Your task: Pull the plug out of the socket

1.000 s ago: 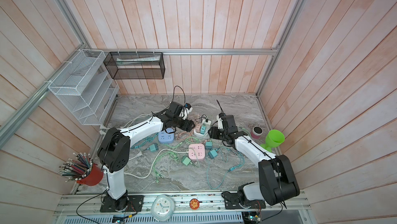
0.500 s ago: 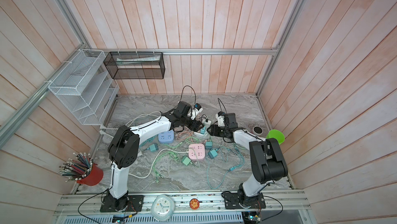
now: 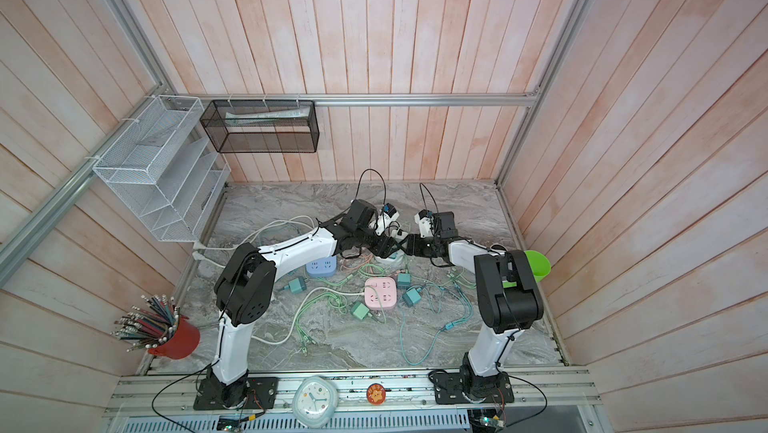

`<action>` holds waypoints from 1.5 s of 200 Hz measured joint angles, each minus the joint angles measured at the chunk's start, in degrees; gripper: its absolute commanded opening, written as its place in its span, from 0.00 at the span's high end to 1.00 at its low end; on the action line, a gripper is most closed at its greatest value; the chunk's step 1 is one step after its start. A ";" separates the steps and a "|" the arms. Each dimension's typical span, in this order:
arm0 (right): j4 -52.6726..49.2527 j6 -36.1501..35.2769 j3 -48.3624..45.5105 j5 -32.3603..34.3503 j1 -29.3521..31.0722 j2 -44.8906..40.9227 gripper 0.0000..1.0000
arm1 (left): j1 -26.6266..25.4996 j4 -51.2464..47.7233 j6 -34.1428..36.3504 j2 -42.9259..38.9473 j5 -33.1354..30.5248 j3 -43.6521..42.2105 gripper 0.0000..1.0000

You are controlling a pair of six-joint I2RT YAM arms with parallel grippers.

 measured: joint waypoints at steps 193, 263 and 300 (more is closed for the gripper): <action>-2.69 -2.47 2.01 -1.62 -3.37 -3.06 0.42 | -0.17 1.01 -2.03 -0.83 -4.17 -1.84 0.21; -2.67 -1.62 -0.26 -3.04 -3.34 -4.55 0.42 | 0.92 2.08 2.64 -2.60 -4.39 -6.95 0.22; -2.82 -1.25 -1.07 -3.80 -3.17 -4.52 0.45 | 0.94 4.11 4.44 -2.60 -3.39 -7.04 0.25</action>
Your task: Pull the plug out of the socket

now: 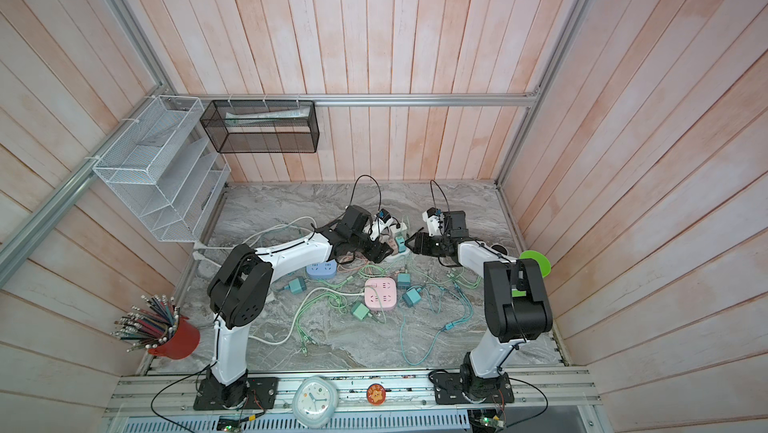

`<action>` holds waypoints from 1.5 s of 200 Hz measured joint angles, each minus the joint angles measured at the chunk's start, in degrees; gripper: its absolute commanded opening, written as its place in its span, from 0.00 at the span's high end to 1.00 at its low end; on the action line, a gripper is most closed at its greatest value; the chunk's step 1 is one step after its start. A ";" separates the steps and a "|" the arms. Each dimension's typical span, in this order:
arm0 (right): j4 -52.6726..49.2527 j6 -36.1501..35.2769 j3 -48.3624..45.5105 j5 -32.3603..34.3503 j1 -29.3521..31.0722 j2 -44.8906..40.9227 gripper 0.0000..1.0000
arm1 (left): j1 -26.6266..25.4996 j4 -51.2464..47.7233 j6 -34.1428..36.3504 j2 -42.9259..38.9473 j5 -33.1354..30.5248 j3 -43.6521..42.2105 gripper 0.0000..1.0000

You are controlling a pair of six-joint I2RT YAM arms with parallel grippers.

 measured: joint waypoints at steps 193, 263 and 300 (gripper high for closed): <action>-0.28 1.53 4.92 -4.85 0.20 5.03 0.47 | 0.07 2.91 6.03 7.48 1.64 5.68 0.39; -0.57 2.21 6.69 -8.15 0.20 8.35 0.48 | 0.04 2.91 8.04 8.11 1.62 5.79 0.48; -0.48 2.43 6.91 -9.73 0.20 9.11 0.51 | 0.02 2.89 8.66 8.11 1.64 5.79 0.56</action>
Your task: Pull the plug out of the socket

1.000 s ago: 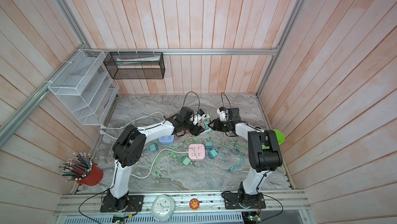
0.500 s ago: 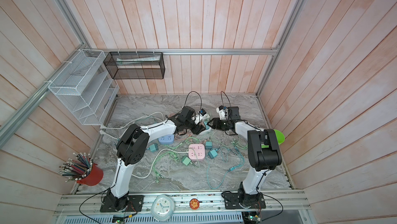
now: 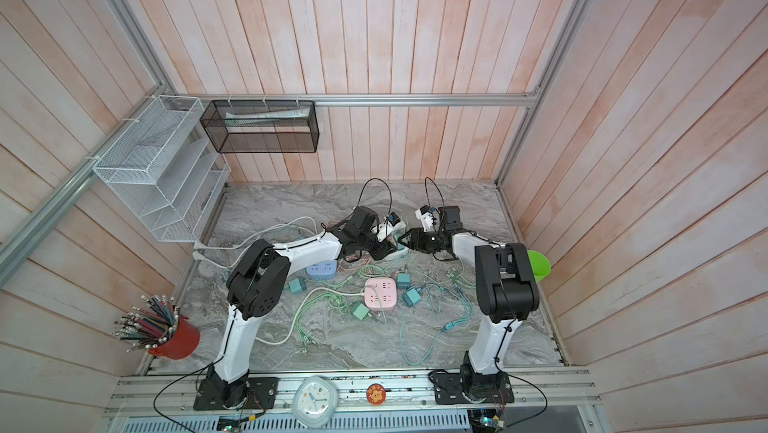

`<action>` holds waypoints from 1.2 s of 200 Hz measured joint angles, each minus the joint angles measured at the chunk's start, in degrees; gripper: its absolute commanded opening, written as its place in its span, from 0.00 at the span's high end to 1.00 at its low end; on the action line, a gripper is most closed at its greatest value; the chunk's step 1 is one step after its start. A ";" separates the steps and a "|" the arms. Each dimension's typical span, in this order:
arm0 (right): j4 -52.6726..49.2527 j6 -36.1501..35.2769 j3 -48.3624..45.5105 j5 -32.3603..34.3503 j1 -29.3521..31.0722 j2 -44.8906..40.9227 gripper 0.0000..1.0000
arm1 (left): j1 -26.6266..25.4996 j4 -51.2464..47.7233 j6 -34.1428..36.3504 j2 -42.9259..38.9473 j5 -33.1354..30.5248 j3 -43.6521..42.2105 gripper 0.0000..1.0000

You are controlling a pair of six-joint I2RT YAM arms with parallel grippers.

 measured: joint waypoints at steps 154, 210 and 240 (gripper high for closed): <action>-0.02 0.17 0.46 -1.18 0.00 1.07 0.56 | -0.33 -0.37 1.03 1.57 -0.74 1.60 0.49; -0.02 0.17 0.46 -1.14 0.00 1.07 0.56 | -0.52 0.37 1.27 2.80 -1.64 1.62 0.54; -0.02 0.17 0.46 -1.05 0.00 1.07 0.57 | -0.57 0.46 1.68 2.82 -1.75 1.62 0.65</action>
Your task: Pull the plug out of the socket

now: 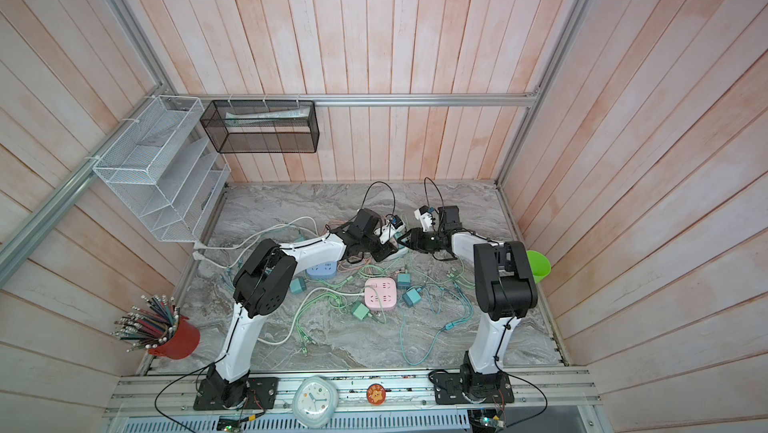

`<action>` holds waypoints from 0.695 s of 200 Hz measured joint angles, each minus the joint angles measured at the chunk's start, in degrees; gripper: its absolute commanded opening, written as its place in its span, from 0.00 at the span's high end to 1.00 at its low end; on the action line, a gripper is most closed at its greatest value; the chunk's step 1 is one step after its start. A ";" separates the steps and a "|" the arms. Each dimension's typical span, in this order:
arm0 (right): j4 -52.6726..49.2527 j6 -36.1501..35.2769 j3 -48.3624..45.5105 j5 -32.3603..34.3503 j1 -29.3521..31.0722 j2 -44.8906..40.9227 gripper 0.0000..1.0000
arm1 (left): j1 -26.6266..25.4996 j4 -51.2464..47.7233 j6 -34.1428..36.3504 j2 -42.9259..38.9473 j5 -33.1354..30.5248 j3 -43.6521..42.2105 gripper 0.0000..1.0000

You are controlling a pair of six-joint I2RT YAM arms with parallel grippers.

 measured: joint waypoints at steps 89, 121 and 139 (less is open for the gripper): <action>-0.57 0.85 -0.50 1.46 0.04 -1.07 0.49 | 0.00 0.02 0.35 0.00 -0.02 0.00 0.78; -1.36 1.99 -0.87 1.88 -0.42 -2.71 0.49 | 0.00 0.04 0.92 -0.02 0.00 -0.02 0.78; -1.46 2.14 -0.87 1.88 -0.79 -2.95 0.50 | 0.00 0.09 1.05 -0.02 0.07 -0.02 0.78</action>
